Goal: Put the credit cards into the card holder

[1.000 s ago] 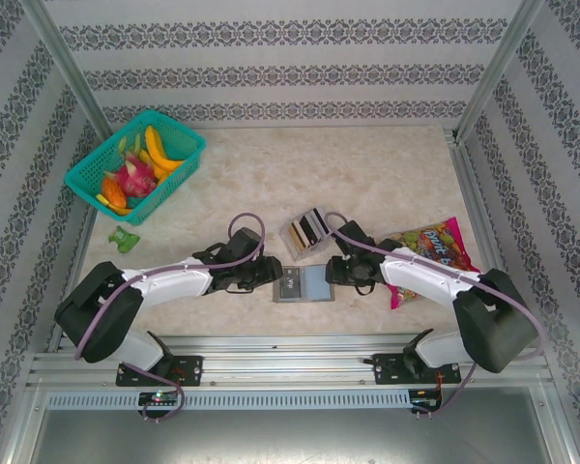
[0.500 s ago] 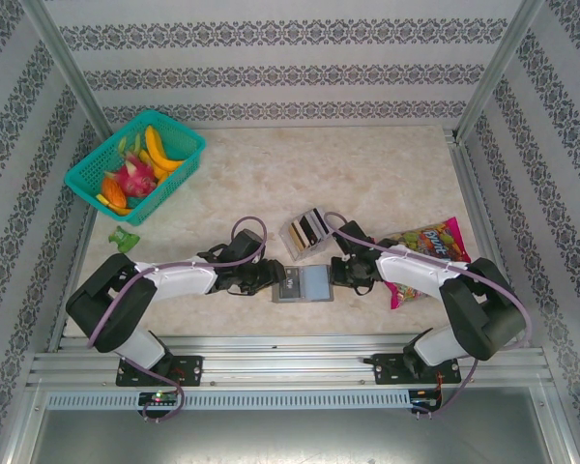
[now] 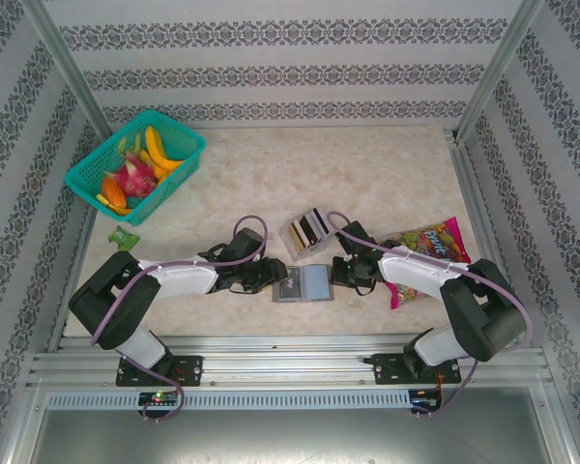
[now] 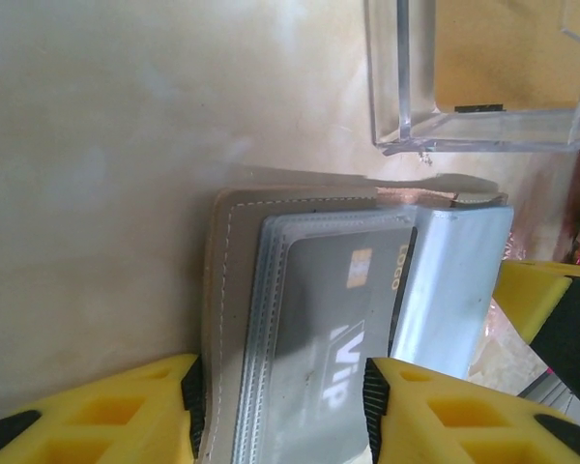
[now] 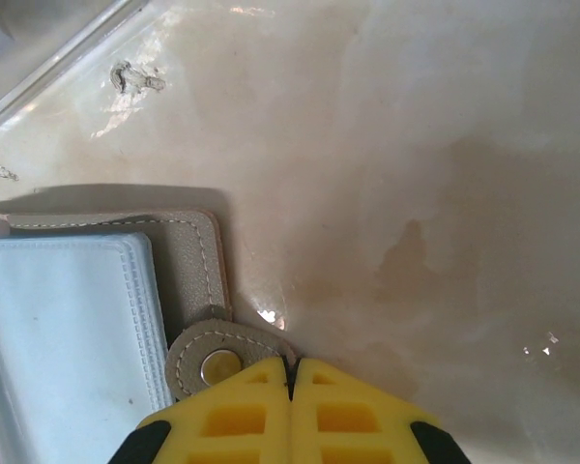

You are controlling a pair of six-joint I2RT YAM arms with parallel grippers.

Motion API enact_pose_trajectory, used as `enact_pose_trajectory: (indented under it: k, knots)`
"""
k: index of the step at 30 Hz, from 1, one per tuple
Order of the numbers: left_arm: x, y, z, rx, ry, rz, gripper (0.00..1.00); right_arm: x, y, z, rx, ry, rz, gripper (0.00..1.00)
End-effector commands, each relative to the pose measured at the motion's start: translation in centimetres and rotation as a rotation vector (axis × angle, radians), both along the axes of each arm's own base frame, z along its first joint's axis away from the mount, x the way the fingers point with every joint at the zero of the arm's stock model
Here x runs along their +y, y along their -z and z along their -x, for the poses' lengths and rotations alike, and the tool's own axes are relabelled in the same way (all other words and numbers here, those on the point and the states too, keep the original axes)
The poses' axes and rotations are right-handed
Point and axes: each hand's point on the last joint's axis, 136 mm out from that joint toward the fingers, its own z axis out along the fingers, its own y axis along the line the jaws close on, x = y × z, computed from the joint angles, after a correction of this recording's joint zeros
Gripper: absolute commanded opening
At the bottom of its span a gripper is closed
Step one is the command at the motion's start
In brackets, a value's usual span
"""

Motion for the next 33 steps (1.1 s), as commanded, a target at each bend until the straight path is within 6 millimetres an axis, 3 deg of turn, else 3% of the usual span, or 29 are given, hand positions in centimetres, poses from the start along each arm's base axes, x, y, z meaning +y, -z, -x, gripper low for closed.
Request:
enact_pose_trajectory:
  k: [1, 8, 14, 21, 30, 33]
  knots:
    - [-1.5, -2.0, -0.7, -0.053, 0.018, 0.093, 0.41, 0.7, 1.7, 0.9, 0.048, -0.014, -0.039, 0.00]
    - [-1.1, -3.1, -0.9, -0.087, 0.009, 0.089, 0.14, 0.8, 1.4, 0.7, 0.035, 0.004, -0.059, 0.00]
    - [0.6, -2.8, -0.7, -0.086, -0.019, -0.007, 0.01, -0.2, 0.6, -0.1, 0.013, 0.128, -0.171, 0.00]
    - [0.8, -2.9, -0.6, -0.095, -0.008, -0.015, 0.00, -5.5, 1.5, 0.9, 0.031, 0.199, 0.092, 0.16]
    - [0.9, -3.7, -0.7, -0.114, -0.007, -0.019, 0.00, -6.2, -1.6, 0.0, -0.089, 0.231, 0.088, 0.33]
    - [1.0, -3.9, -0.7, -0.114, 0.001, -0.029, 0.00, -3.5, -3.5, -1.0, -0.156, 0.142, -0.041, 0.38]
